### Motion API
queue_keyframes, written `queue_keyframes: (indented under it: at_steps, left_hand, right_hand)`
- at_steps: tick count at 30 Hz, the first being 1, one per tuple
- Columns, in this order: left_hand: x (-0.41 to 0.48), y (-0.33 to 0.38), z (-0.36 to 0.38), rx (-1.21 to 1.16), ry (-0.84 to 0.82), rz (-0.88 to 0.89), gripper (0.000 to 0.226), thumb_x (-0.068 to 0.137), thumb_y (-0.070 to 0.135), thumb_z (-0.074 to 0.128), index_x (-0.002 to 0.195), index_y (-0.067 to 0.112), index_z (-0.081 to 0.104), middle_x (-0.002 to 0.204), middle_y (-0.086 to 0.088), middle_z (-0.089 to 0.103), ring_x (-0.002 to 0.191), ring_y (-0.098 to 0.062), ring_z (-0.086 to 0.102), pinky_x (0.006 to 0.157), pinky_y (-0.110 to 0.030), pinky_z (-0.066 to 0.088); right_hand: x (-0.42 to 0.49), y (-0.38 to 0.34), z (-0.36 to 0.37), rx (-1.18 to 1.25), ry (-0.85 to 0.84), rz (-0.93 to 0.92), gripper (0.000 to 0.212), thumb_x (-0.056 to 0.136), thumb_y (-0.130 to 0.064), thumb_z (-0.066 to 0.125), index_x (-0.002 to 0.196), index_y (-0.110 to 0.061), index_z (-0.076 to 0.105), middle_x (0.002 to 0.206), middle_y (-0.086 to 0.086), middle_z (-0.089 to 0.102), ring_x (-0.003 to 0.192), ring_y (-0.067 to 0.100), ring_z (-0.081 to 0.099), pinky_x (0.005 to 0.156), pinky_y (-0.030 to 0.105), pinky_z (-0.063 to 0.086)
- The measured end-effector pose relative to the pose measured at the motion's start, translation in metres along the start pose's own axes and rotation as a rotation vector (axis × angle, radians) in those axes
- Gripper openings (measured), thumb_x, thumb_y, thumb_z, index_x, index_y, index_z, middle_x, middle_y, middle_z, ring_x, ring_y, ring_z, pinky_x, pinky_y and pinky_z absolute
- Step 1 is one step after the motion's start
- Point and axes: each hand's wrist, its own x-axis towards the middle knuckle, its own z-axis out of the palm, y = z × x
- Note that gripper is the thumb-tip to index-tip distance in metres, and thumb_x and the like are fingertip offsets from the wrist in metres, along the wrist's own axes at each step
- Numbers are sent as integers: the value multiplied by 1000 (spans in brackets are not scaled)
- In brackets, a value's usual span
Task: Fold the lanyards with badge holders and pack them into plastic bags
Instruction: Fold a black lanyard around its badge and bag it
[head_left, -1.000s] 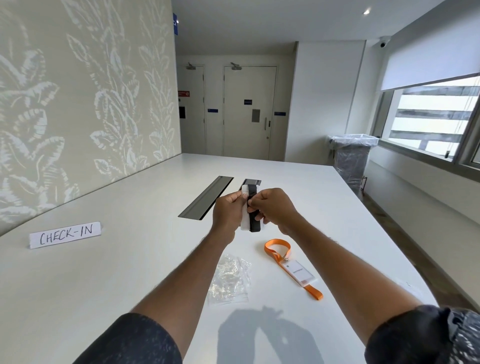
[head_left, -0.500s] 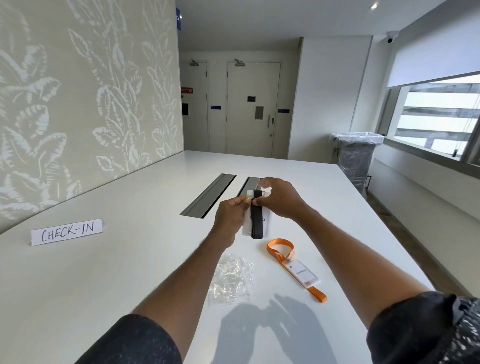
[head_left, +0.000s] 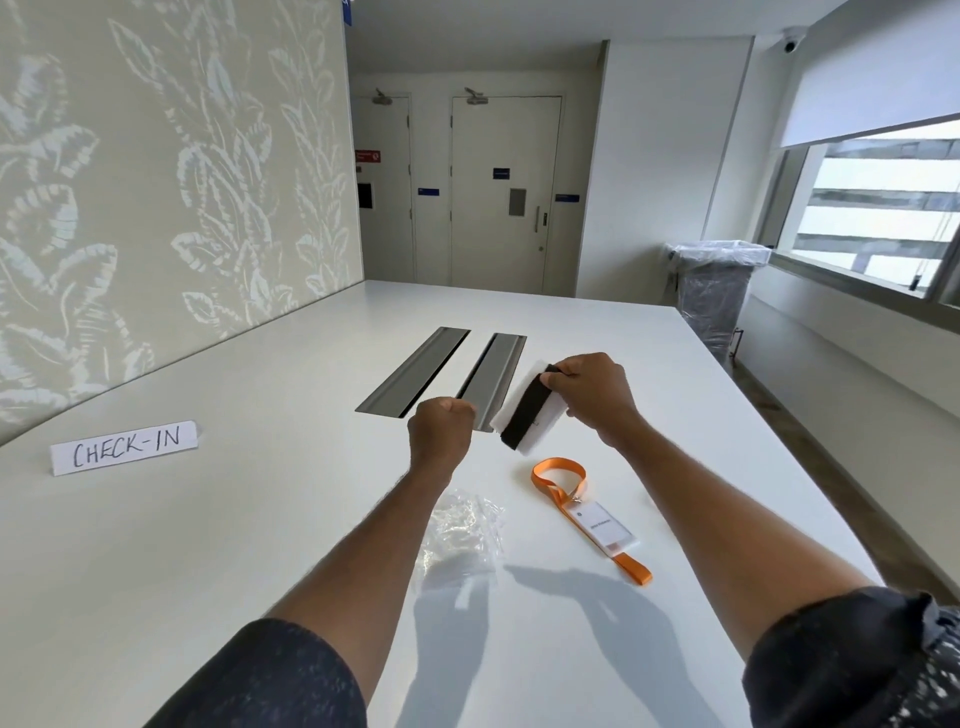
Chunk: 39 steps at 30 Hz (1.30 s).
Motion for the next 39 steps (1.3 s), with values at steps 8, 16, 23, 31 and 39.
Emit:
queue_keyframes:
  at_steps: [8, 16, 23, 31, 39]
  left_hand:
    - [-27, -66, 14, 575, -175, -195, 37, 75, 42, 73, 83, 9, 57, 92, -7, 66, 101, -34, 65, 70, -29, 44]
    - [-38, -98, 38, 835, -194, -133, 44, 75, 44, 69, 106, 13, 64, 111, -9, 66, 106, -31, 63, 80, -33, 49]
    - [-38, -96, 43, 776, -210, -92, 12, 79, 13, 59, 91, 12, 59, 104, -10, 67, 100, -33, 65, 70, -31, 45]
    - [-30, -93, 32, 535, -228, -124, 36, 76, 20, 77, 107, 5, 68, 111, -11, 71, 109, -30, 64, 78, -28, 47]
    - [-23, -75, 22, 71, -123, -371, 13, 77, -2, 66, 72, 0, 55, 69, -15, 60, 47, -29, 65, 64, -50, 61]
  right_hand:
    - [-22, 79, 26, 277, 81, 416, 11, 78, -14, 74, 72, -5, 71, 83, 15, 68, 65, 23, 67, 47, 29, 58]
    - [-31, 117, 37, 313, 43, 506, 12, 81, -12, 74, 83, -1, 72, 91, 17, 68, 73, 26, 68, 51, 30, 58]
    - [-27, 119, 41, 318, 27, 513, 13, 81, -11, 73, 86, 1, 71, 92, 17, 68, 76, 29, 69, 59, 35, 61]
    - [-32, 117, 49, 304, 1, 502, 11, 81, -12, 73, 81, -1, 71, 90, 17, 69, 70, 28, 70, 57, 33, 61]
    - [-35, 110, 49, 310, -31, 486, 14, 81, -11, 74, 83, 2, 71, 91, 19, 69, 71, 32, 71, 59, 34, 61]
